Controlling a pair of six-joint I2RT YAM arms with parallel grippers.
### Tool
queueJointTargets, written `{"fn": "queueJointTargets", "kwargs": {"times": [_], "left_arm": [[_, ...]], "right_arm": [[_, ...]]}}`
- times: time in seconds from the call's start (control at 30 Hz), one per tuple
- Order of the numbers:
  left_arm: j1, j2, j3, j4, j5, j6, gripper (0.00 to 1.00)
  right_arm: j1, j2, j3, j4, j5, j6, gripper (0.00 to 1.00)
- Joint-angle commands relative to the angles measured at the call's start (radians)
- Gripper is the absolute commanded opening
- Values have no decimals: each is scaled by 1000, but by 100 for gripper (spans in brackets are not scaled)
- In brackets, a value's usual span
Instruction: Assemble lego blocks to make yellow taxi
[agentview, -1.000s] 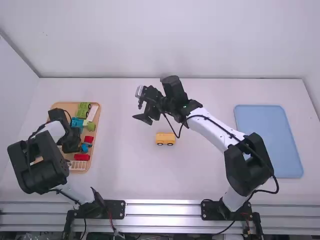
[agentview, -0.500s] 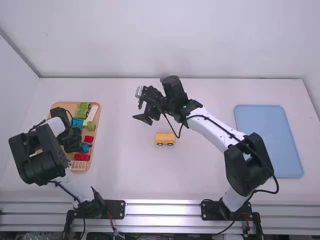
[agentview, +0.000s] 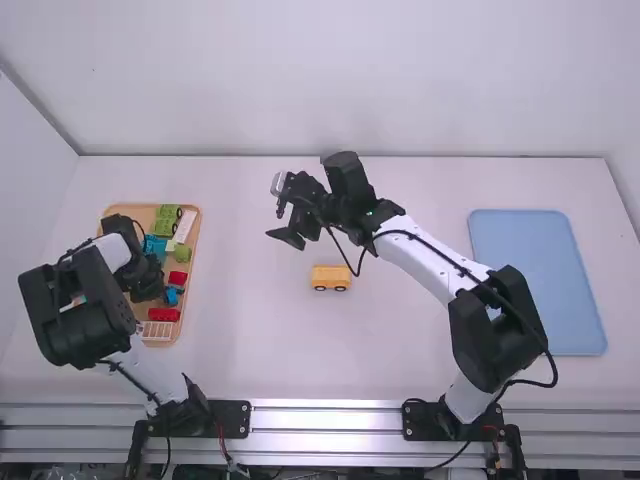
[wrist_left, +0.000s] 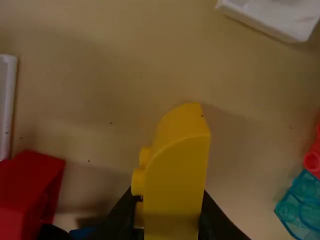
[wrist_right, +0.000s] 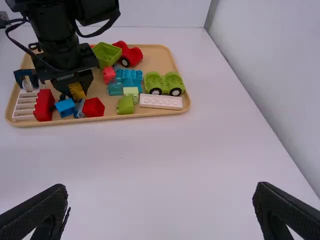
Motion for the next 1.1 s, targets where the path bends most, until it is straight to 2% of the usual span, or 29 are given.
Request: {"fn": "queueJointTargets", "kwargs": {"times": [0.0, 0.17, 0.3, 0.43, 0.6, 0.7, 0.9, 0.97, 1.03, 1.07], "left_arm": [[-6, 11, 10, -9, -5, -42, 18], [-2, 11, 10, -5, -14, -10, 18], [18, 0, 23, 20, -4, 150, 19], [50, -49, 82, -26, -2, 336, 16], [31, -207, 138, -110, -79, 498, 4], [2, -312, 124, -85, -82, 607, 2], [-179, -553, 48, 96, 129, 1132, 2], [-240, -583, 32, 128, 164, 1217, 2], [-368, -603, 5, 173, 180, 1344, 2], [-368, -603, 5, 173, 180, 1344, 2]], "right_arm": [[1, 6, 26, -2, 5, 5, 99], [1, 6, 26, -2, 6, 4, 99], [-3, 6, 26, -2, 15, 8, 99], [-12, 6, 26, -2, 26, 8, 99], [-37, 6, 26, 31, 25, 126, 99], [-56, 6, 26, 50, 24, 187, 99], [-122, 14, 26, 62, -158, 244, 99], [-135, 29, 26, 90, -207, 286, 99], [-164, 73, 26, 167, -285, 407, 99], [-164, 73, 26, 167, -285, 407, 99]]}}
